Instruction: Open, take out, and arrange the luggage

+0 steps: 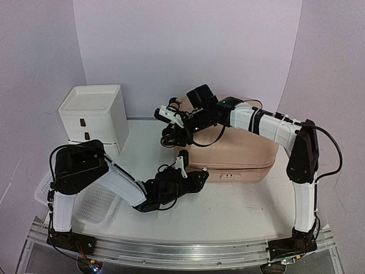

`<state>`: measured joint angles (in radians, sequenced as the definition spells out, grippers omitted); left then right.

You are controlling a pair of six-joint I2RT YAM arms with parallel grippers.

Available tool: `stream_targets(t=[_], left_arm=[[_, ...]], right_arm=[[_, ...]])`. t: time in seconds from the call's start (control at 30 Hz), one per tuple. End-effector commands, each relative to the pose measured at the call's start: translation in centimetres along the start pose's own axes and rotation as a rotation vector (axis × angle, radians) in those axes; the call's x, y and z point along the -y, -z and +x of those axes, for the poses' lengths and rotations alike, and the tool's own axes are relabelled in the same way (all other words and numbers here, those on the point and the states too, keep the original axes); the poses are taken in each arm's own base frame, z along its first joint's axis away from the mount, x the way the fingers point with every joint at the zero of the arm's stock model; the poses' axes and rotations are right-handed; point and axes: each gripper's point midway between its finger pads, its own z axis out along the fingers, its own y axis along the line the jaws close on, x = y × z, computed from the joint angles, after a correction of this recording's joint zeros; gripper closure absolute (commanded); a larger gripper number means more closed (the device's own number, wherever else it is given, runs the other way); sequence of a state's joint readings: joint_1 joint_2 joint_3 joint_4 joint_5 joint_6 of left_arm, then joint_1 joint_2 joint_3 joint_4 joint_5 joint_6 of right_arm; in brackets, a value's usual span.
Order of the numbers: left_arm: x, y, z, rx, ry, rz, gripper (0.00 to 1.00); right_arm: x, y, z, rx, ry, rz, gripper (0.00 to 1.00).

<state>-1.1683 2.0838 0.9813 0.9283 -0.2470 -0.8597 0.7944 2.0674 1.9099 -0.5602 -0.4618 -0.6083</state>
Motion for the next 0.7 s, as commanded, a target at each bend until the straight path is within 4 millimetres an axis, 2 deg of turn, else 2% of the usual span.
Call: stream_targets(t=[0.0, 0.23, 0.43, 0.67], left_arm=[[1.8, -0.2, -2.6, 0.05, 0.007, 0.079, 0.82], [1.0, -0.3, -2.9, 0.055, 0.004, 0.062, 0.88], [0.8, -0.2, -2.9, 0.054, -0.024, 0.054, 1.0], [-1.4, 2.5, -3.8, 0.062, -0.199, -0.078, 1.0]], right_arm=[[0.1, 3.9, -1.2, -0.006, -0.1, 0.031, 1.0], [-0.1, 3.9, -0.8, -0.015, -0.102, 0.031, 1.0], [-0.1, 4.1, -0.7, -0.02, -0.098, 0.037, 1.0], [-1.1, 5.0, 0.8, -0.063, -0.057, 0.027, 1.0]])
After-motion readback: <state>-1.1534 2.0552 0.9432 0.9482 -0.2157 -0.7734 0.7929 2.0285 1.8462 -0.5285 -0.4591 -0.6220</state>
